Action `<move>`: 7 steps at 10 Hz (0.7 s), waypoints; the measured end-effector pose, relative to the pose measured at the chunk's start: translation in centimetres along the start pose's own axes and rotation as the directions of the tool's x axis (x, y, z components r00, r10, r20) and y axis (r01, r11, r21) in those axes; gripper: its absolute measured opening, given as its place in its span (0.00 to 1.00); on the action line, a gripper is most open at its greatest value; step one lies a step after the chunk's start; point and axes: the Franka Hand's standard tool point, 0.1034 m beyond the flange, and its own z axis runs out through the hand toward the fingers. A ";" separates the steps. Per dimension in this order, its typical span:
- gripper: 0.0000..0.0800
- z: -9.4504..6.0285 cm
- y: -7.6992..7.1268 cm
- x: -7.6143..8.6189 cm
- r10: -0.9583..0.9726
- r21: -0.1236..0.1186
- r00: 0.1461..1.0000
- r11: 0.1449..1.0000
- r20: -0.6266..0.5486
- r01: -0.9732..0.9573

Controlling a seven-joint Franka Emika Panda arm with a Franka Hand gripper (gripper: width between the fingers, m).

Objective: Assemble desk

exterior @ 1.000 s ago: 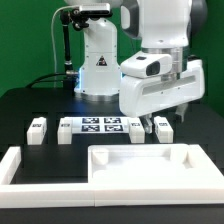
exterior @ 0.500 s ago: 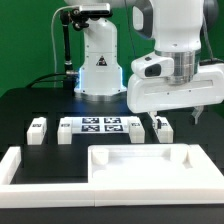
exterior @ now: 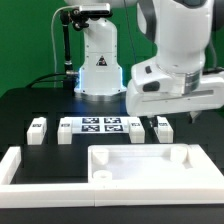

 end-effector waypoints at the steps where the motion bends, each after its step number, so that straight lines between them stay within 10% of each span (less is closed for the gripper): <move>1: 0.81 0.1 0.1 -0.2 0.000 0.001 0.999 1.000 0.044 0.000; 7: 0.81 2.7 0.6 -1.4 0.012 -0.001 0.908 1.000 0.418 -0.013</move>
Offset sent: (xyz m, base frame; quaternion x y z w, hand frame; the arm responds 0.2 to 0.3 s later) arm -0.0069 0.0086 -0.0102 -0.0301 -0.2573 0.0434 0.9649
